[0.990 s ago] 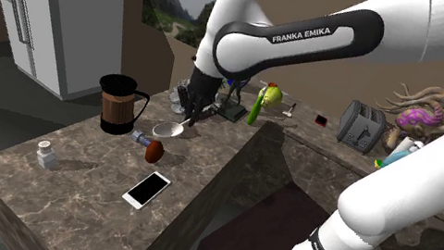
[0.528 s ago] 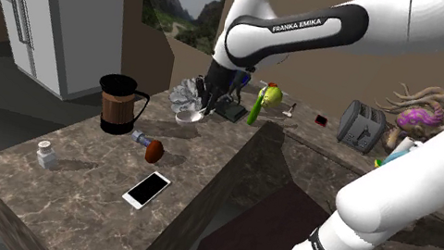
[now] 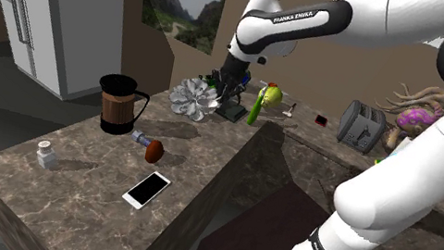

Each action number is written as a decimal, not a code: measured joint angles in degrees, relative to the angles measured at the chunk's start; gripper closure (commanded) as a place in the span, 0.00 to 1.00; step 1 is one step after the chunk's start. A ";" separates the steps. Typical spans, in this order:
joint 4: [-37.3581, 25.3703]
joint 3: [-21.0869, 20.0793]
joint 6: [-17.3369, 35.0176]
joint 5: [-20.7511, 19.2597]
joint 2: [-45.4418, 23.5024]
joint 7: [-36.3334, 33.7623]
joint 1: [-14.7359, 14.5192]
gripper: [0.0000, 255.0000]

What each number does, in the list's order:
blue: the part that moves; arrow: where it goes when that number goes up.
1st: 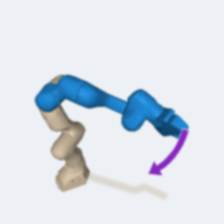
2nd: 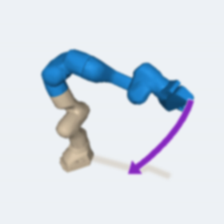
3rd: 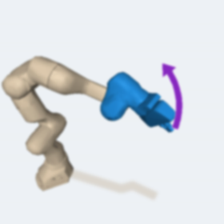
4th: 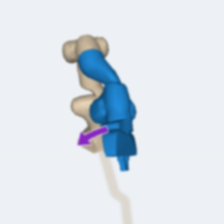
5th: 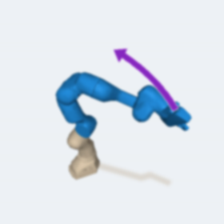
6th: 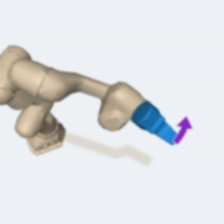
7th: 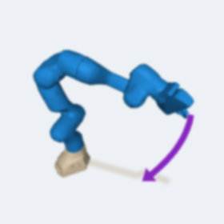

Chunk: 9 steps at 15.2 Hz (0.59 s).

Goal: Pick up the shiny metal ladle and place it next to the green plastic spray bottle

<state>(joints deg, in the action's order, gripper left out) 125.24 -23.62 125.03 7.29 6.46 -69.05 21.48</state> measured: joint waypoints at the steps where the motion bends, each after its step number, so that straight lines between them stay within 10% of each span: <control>1: -0.83 0.73 -0.41 -0.24 -0.59 1.17 0.63 1.00; 9: -11.06 5.16 -2.39 -3.44 -9.94 8.28 5.01 1.00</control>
<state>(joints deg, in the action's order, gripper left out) 114.18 -18.46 122.64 3.85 -3.48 -60.77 26.48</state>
